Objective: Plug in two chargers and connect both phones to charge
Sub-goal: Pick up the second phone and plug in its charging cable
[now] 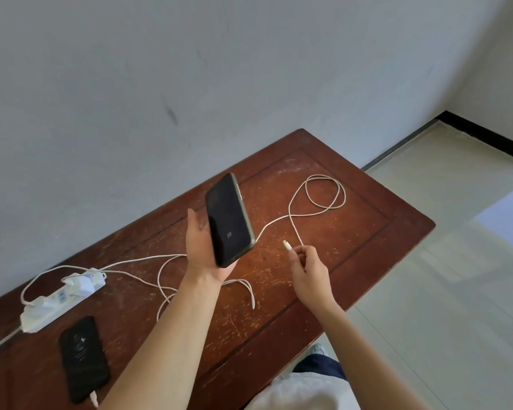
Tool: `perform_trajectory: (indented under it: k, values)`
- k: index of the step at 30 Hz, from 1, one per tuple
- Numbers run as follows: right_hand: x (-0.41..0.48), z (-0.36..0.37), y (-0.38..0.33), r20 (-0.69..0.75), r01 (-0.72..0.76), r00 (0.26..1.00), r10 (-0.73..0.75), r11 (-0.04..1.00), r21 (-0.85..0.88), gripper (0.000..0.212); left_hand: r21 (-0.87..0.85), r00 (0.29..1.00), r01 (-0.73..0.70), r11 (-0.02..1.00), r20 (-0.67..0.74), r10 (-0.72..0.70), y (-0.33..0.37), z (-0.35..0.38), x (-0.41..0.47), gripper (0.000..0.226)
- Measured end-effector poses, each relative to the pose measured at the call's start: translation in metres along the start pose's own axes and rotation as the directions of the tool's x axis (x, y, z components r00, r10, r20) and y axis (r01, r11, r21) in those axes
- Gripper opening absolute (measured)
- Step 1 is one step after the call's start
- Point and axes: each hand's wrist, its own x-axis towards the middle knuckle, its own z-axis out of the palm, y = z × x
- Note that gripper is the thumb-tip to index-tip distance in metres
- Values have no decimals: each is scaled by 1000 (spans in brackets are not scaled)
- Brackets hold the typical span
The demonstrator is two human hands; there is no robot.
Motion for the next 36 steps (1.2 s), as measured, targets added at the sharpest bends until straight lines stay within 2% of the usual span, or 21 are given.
perform_trajectory:
  k: [3,6,8,11,16,19,24,36]
  values:
    - [0,-6,-26,-40,-35,998,45,973,228,18,-138,996,17,990,85,-5,3,9,-1,59]
    - [-6,-11,-44,-16,-105,992,124,897,429,17,-202,985,70,977,166,-36,10,13,-9,59]
    - [-12,-14,-54,40,-160,986,165,830,534,17,-218,986,74,973,161,-39,13,13,-14,61]
    - [-25,-19,-69,94,-173,985,146,766,619,18,-271,997,24,962,73,-5,10,15,-21,56]
    - [-50,-22,-96,124,-77,992,3,800,595,21,-414,988,-141,900,-113,103,6,17,-26,51]
    - [-64,-23,-108,111,22,989,-97,842,538,18,-424,974,-211,881,-167,153,8,17,-28,53]
    - [-77,-19,-121,159,81,971,-177,875,477,15,-372,966,-251,894,-161,204,12,21,-38,51]
    - [-80,-15,-128,180,65,972,-153,906,417,14,-217,946,-322,921,-89,310,23,21,-52,66]
